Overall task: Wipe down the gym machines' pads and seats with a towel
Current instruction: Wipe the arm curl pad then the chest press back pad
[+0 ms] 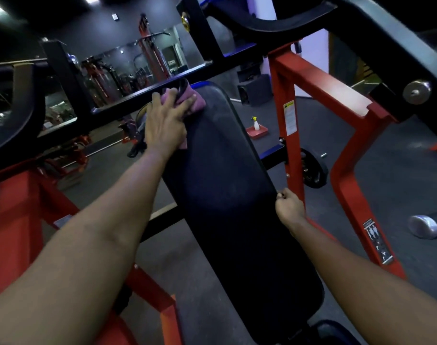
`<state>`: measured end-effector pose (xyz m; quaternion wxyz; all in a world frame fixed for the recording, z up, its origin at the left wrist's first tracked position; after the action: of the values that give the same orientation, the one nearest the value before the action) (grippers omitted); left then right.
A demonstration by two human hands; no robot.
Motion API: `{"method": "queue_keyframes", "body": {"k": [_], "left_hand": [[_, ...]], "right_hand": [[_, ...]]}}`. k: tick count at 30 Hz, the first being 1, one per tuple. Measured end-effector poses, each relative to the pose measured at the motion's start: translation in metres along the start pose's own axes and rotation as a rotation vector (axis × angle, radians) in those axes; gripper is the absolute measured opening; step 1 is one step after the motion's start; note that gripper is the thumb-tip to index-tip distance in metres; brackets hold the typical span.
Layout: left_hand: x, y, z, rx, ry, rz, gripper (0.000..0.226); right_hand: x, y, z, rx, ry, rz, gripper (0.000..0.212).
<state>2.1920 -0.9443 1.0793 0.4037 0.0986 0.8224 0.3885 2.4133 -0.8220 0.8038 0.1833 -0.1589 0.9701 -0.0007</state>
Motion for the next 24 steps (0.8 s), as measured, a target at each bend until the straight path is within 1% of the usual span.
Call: {"method": "queue_keyframes", "body": {"k": [2,3,4,7,9,10,12,14,17,19,21,24], "left_hand": [[0.006,-0.002,0.016,-0.08,-0.002,0.035,0.063],[0.01,-0.007,0.029,-0.087,-0.029,0.027,0.064],[0.016,-0.014,0.045,-0.06,-0.048,0.007,0.066],[0.035,-0.06,0.108,0.126,-0.107,-0.073,0.073],[0.04,-0.105,0.153,0.216,-0.182,-0.131,0.073],[0.042,-0.124,0.17,0.235,-0.205,-0.15,0.072],[0.052,-0.158,0.197,0.248,-0.254,-0.177,0.069],[0.061,-0.199,0.224,0.293,-0.314,-0.212,0.068],[0.065,-0.259,0.252,0.407,-0.34,-0.369,0.075],[0.065,-0.261,0.255,0.45,-0.329,-0.405,0.079],[0.06,-0.236,0.245,0.443,-0.283,-0.376,0.079],[0.052,-0.176,0.219,0.271,-0.202,-0.291,0.083]], "right_hand": [[0.001,0.0,0.003,-0.011,0.029,0.001,0.017],[0.002,0.001,0.006,-0.012,0.055,0.001,0.019],[0.002,0.003,0.009,-0.014,0.085,-0.003,0.021],[0.005,0.01,0.028,0.023,0.27,-0.05,0.033],[0.009,0.013,0.044,0.036,0.384,-0.107,0.042],[0.012,0.016,0.053,0.029,0.428,-0.113,0.044],[0.015,0.018,0.074,0.035,0.486,-0.088,0.045],[0.015,0.017,0.099,0.084,0.524,-0.06,0.043],[0.005,-0.002,0.122,0.173,0.516,-0.079,0.039],[-0.009,-0.015,0.135,0.228,0.483,-0.102,0.042],[-0.019,-0.028,0.144,0.259,0.443,-0.153,0.042],[-0.022,-0.041,0.147,0.239,0.443,-0.21,0.037]]}}
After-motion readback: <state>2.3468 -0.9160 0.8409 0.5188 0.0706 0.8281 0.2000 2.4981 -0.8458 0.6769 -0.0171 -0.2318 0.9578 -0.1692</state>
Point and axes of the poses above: each hand's wrist, its own y-axis towards the middle knuckle, its own x-axis out of the palm, z = x × y, the point moved 2 cm from there along y, towards the middle knuckle, and after that the axes turned 5 degrees about z, right-handed, at the moved point
